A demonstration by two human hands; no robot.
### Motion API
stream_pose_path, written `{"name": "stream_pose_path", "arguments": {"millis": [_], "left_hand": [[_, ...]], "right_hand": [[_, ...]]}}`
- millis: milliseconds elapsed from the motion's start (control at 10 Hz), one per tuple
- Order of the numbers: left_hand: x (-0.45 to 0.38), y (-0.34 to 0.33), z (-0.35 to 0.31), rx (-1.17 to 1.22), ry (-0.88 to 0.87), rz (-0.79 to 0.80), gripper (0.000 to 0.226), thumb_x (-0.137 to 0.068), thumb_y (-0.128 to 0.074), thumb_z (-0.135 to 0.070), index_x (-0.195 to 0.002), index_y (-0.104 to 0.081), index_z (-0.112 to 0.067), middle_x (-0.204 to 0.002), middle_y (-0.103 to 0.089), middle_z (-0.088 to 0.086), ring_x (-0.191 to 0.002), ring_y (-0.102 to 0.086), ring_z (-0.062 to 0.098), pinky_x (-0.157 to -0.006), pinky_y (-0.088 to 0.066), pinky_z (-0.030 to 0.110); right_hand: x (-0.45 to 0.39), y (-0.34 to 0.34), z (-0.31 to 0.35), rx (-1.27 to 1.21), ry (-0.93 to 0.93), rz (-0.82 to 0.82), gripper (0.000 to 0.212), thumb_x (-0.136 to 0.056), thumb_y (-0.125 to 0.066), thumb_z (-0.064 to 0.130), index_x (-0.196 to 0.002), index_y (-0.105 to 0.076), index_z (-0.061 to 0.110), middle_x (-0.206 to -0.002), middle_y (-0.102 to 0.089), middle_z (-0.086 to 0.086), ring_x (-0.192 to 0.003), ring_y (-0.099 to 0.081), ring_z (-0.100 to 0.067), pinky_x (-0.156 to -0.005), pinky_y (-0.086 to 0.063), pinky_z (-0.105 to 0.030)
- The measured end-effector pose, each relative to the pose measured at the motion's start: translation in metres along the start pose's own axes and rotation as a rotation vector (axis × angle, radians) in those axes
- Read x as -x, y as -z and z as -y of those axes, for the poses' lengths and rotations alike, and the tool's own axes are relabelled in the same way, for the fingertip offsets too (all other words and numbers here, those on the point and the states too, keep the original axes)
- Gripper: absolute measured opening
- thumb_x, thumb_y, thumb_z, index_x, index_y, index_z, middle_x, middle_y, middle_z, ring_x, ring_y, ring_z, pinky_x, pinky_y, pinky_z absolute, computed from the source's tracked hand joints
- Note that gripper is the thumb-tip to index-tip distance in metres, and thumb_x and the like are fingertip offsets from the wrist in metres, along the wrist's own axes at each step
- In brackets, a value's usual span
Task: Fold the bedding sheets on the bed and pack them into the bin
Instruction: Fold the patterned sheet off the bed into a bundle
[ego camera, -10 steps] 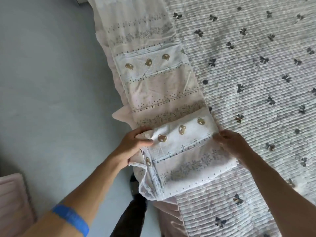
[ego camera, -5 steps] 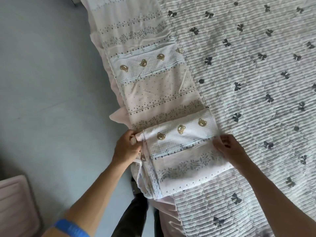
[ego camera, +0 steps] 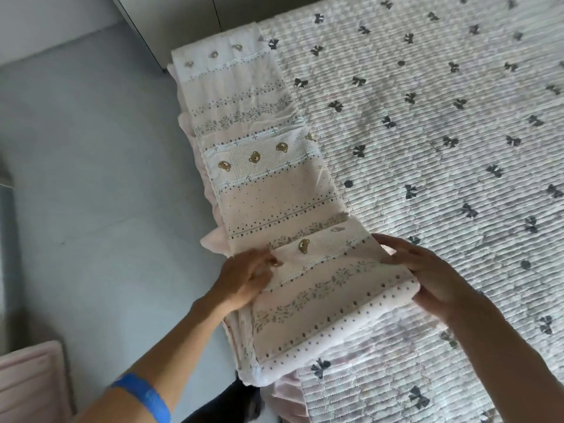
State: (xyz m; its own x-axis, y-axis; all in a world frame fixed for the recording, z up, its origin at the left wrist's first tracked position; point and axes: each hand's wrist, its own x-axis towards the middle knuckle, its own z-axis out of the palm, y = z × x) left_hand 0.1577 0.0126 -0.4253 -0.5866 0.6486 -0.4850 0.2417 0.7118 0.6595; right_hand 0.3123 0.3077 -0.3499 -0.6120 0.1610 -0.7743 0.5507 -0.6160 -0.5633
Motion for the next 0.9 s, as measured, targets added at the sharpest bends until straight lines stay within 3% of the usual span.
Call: {"name": "stream_pose_path", "arguments": {"millis": [100, 200, 300, 400, 500, 600, 700, 800, 900], "left_hand": [[-0.007, 0.024, -0.015, 0.203, 0.117, 0.157, 0.020, -0.099, -0.052, -0.034, -0.113, -0.063, -0.043, -0.125, -0.060, -0.017, -0.115, -0.056, 0.007, -0.099, -0.044, 0.027], [-0.037, 0.053, 0.005, 0.666, 0.401, 0.182, 0.024, -0.097, -0.054, -0.038, -0.106, -0.071, -0.024, -0.109, -0.070, -0.004, -0.098, -0.064, 0.008, -0.088, -0.050, 0.022], [-0.052, 0.077, 0.033, 0.845, 0.557, 0.082, 0.021, -0.093, -0.060, -0.034, -0.094, -0.069, -0.015, -0.105, -0.069, 0.009, -0.086, -0.064, 0.015, -0.089, -0.049, 0.031], [-0.050, 0.105, 0.060, 1.216, 0.647, -0.047, 0.043, -0.092, -0.055, -0.051, -0.100, -0.065, -0.010, -0.133, -0.059, 0.019, -0.087, -0.066, 0.023, -0.091, -0.045, 0.041], [-0.063, 0.113, 0.074, 1.444, 0.583, 0.026, 0.072, -0.090, -0.030, -0.074, -0.124, -0.063, -0.021, -0.131, -0.063, 0.010, -0.110, -0.065, 0.027, -0.093, -0.048, 0.047], [-0.072, 0.123, 0.068, 1.429, 0.440, 0.004, 0.066, -0.082, -0.054, -0.072, -0.131, -0.059, -0.027, -0.125, -0.068, 0.003, -0.121, -0.060, 0.027, -0.101, -0.045, 0.050], [-0.079, 0.109, 0.054, 1.234, 0.485, -0.161, 0.057, -0.068, -0.085, -0.046, -0.117, -0.068, -0.022, -0.111, -0.074, -0.003, -0.110, -0.067, 0.019, -0.099, -0.046, 0.040], [-0.089, 0.092, 0.043, 1.101, 0.605, -0.270, 0.039, -0.069, -0.085, -0.033, -0.102, -0.072, -0.017, -0.090, -0.077, -0.006, -0.086, -0.073, 0.011, -0.076, -0.055, 0.024], [-0.089, 0.089, 0.041, 1.066, 0.664, -0.300, 0.035, -0.073, -0.083, -0.037, -0.098, -0.069, -0.016, -0.088, -0.076, -0.002, -0.087, -0.073, 0.019, -0.072, -0.056, 0.025]], "right_hand": [[-0.011, -0.025, 0.032, -0.136, -0.011, -0.092, 0.035, -0.083, -0.062, 0.001, -0.113, -0.072, 0.014, -0.101, -0.071, -0.017, -0.086, -0.066, -0.031, -0.061, -0.060, -0.036], [-0.048, -0.071, 0.080, -0.258, -0.138, -0.286, 0.017, -0.091, -0.063, 0.008, -0.107, -0.068, 0.006, -0.082, -0.066, -0.013, -0.051, -0.065, -0.014, -0.035, -0.049, -0.020], [-0.085, -0.100, 0.113, -0.295, -0.150, -0.373, 0.007, -0.093, -0.059, 0.007, -0.094, -0.062, 0.001, -0.065, -0.068, -0.013, -0.043, -0.064, -0.015, -0.034, -0.047, -0.020], [-0.134, -0.127, 0.139, -0.072, -0.074, -0.468, 0.014, -0.093, -0.051, 0.009, -0.079, -0.053, 0.009, -0.055, -0.060, -0.006, -0.037, -0.052, -0.014, -0.038, -0.044, -0.021], [-0.162, -0.129, 0.131, 0.282, 0.024, -0.535, 0.014, -0.091, -0.061, 0.019, -0.078, -0.057, 0.015, -0.070, -0.056, -0.005, -0.053, -0.049, -0.017, -0.053, -0.044, -0.026], [-0.190, -0.124, 0.096, 0.805, 0.040, -0.467, 0.016, -0.084, -0.072, 0.035, -0.085, -0.067, 0.020, -0.089, -0.067, -0.010, -0.079, -0.059, -0.022, -0.069, -0.043, -0.032], [-0.199, -0.122, 0.082, 0.823, 0.120, -0.524, 0.029, -0.078, -0.077, 0.038, -0.091, -0.071, 0.013, -0.089, -0.071, -0.015, -0.075, -0.062, -0.024, -0.064, -0.044, -0.033], [-0.210, -0.114, 0.077, 0.828, 0.157, -0.563, 0.030, -0.085, -0.071, 0.037, -0.098, -0.068, 0.011, -0.088, -0.071, -0.011, -0.082, -0.068, -0.029, -0.070, -0.056, -0.041], [-0.211, -0.106, 0.072, 0.983, 0.205, -0.555, 0.027, -0.089, -0.067, 0.035, -0.104, -0.064, 0.013, -0.097, -0.070, -0.009, -0.090, -0.067, -0.030, -0.076, -0.056, -0.044]]}}
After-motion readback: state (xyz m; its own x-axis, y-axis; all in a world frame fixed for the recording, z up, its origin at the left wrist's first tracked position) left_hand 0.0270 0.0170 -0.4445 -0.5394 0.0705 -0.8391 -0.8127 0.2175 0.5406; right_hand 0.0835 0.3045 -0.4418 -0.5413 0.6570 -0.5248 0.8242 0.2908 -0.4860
